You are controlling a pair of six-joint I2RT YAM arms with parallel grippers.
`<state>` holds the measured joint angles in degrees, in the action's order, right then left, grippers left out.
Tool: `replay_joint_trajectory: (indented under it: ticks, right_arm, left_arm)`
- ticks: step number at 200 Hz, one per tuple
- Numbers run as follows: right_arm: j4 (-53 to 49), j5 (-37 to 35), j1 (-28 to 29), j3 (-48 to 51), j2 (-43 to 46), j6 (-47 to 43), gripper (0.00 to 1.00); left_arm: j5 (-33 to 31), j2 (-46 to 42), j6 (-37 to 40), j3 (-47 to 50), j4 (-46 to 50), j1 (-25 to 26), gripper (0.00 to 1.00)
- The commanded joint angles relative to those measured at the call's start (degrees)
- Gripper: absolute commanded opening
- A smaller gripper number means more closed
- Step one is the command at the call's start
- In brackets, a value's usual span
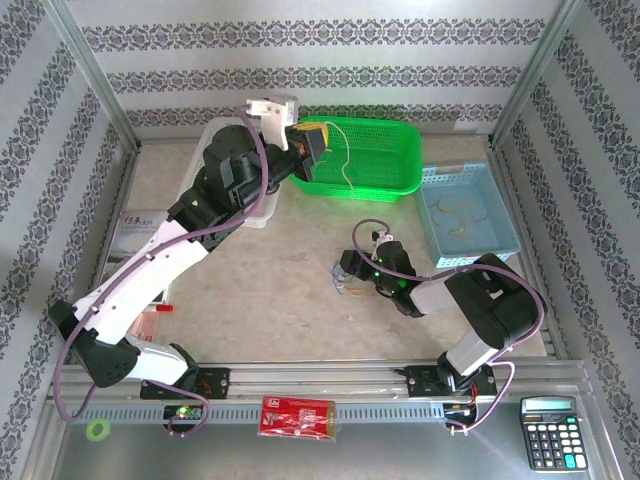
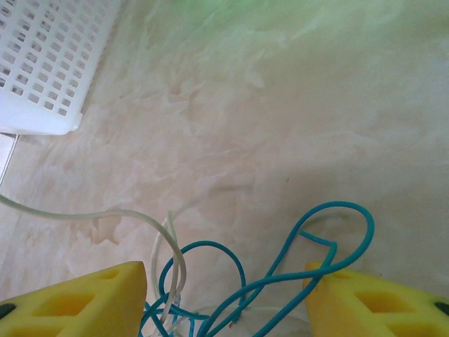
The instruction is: Untangle the cables
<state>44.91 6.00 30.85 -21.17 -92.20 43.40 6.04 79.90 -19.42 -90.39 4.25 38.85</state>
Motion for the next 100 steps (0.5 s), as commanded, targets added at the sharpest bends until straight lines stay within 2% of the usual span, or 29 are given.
replay_joint_trajectory:
  ticks: [1, 100]
  right_arm:
    - [0.0, -1.1, -0.8, 1.1, -1.3, 0.8, 0.62]
    - [0.4, -1.0, -0.9, 3.1, -1.2, 1.3, 0.65]
  left_arm:
    - [1.2, 0.8, 2.3, -4.0, 1.3, -1.3, 0.0]
    - [3.1, 9.6, 5.0, -24.5, 5.9, -3.3, 0.0]
